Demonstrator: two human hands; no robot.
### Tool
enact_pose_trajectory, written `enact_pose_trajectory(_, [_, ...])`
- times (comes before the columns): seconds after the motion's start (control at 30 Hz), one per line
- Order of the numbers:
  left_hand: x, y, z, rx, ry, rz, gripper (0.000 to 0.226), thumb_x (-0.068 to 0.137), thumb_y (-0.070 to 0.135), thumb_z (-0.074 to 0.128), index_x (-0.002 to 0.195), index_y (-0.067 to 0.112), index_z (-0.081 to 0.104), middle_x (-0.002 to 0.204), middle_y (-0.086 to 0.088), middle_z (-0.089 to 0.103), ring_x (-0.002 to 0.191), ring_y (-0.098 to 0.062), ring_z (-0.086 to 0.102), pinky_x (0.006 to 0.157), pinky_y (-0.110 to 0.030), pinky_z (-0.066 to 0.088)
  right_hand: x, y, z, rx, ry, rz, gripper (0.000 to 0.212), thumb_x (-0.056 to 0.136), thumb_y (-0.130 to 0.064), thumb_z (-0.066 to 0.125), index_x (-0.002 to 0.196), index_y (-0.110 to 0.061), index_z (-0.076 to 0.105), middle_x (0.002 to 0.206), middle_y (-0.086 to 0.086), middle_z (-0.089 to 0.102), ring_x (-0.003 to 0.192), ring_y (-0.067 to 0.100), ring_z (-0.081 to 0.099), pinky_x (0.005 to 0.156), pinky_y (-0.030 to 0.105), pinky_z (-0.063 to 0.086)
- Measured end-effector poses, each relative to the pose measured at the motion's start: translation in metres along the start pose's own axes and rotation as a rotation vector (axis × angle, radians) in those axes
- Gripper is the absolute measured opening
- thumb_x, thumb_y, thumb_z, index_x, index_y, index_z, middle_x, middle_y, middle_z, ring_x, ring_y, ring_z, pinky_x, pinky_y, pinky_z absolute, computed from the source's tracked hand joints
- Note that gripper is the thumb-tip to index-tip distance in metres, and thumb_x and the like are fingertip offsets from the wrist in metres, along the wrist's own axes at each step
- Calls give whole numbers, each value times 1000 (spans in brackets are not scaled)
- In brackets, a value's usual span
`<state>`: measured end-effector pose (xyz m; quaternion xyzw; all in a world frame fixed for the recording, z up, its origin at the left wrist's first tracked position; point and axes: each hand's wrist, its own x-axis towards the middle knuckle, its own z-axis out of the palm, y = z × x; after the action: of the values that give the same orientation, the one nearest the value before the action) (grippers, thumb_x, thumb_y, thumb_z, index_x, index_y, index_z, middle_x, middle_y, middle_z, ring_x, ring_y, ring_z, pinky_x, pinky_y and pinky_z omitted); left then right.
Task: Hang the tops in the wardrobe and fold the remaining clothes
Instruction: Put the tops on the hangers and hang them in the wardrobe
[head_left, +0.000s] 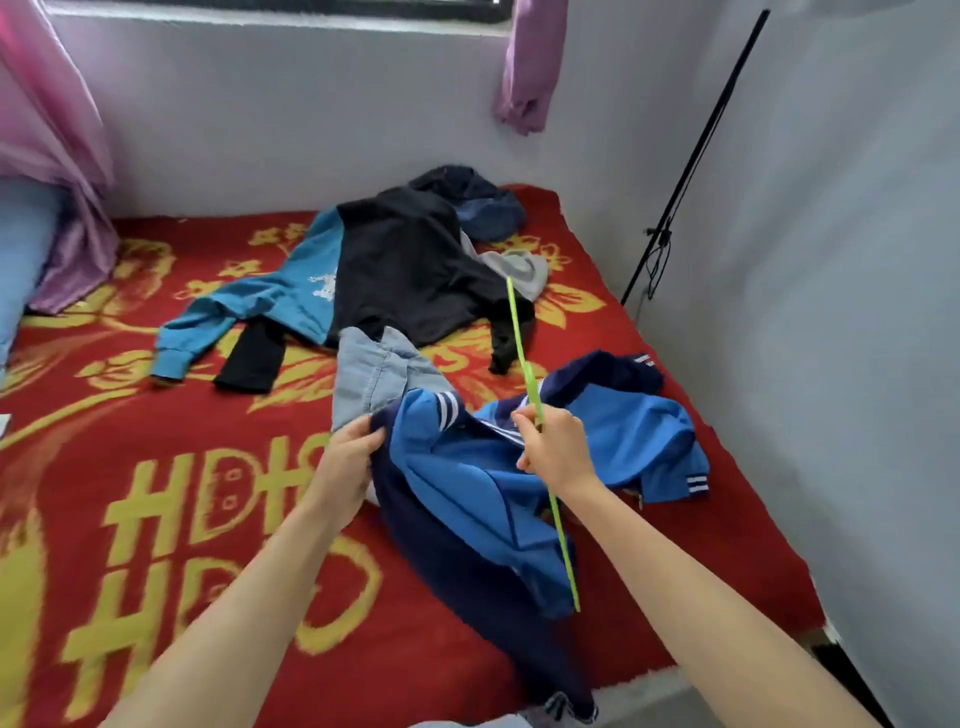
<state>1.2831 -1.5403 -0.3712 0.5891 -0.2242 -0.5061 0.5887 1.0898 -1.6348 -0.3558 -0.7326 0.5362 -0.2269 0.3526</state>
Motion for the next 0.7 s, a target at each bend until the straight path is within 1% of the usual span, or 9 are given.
enact_pose_trajectory(0.03, [-6,10,-9,-14,-20,5,29,95,-2,37,103,7,63,77,1,73,67,-13,68,51,-19,51,0,8,4,-70,-42,14,16,94,-7,48,87,-3,63,61,16,59,43,4,59,53,20,47])
enact_pose_trajectory(0.07, [-13,20,-15,-28,-41,10,31,94,-4,35,104,6,62,79,-1,73,68,-13,68,53,-18,51,-1,14,12,-134,-90,29,16,93,-10,51,99,-6,65,71,16,64,55,10,65,61,19,48])
enact_pose_trajectory(0.13, [-25,36,-25,-10,-64,21,34,92,-8,32,102,4,62,80,-5,72,72,-17,67,56,-18,52,-3,22,35,-221,-179,35,36,88,-21,62,122,-8,60,102,17,68,94,30,66,84,29,45])
enact_pose_trajectory(0.2, [-36,52,-33,13,-78,44,34,91,-9,31,98,3,62,78,-5,72,70,-17,67,57,-19,52,-4,16,61,-228,-215,3,50,85,-25,66,131,-9,53,121,12,63,113,29,57,92,32,38])
enact_pose_trajectory(0.27, [-45,67,-38,58,-70,81,33,91,-8,31,98,2,62,76,-5,72,69,-17,67,58,-21,51,-3,5,82,-236,-200,-45,49,85,-24,64,131,-11,52,126,9,60,118,26,53,92,30,36])
enact_pose_trajectory(0.43, [-63,104,-52,61,-31,174,35,90,-9,27,90,0,61,63,-2,68,54,-12,64,47,-15,46,17,-26,102,-19,-81,-85,24,86,-17,56,104,-6,69,96,16,70,90,31,61,72,33,36])
enact_pose_trajectory(0.5, [-65,123,-66,31,72,224,48,89,-8,26,79,6,70,62,-1,69,56,-12,63,48,-14,46,35,-46,85,124,-58,-100,15,84,-13,61,90,-3,70,78,15,68,70,22,57,60,31,38])
enact_pose_trajectory(0.6, [-56,147,-94,-27,283,271,62,88,-1,28,50,20,72,55,4,66,55,-10,61,51,-15,45,62,-90,25,192,-217,-220,4,82,-7,69,80,-8,65,61,6,55,41,2,44,40,16,33])
enact_pose_trajectory(0.7, [-43,155,-117,51,527,311,51,88,1,35,47,14,62,44,7,56,50,-9,50,48,-19,38,65,-147,-33,88,-378,-388,9,79,-6,72,73,-11,67,53,-3,55,38,0,43,41,13,35])
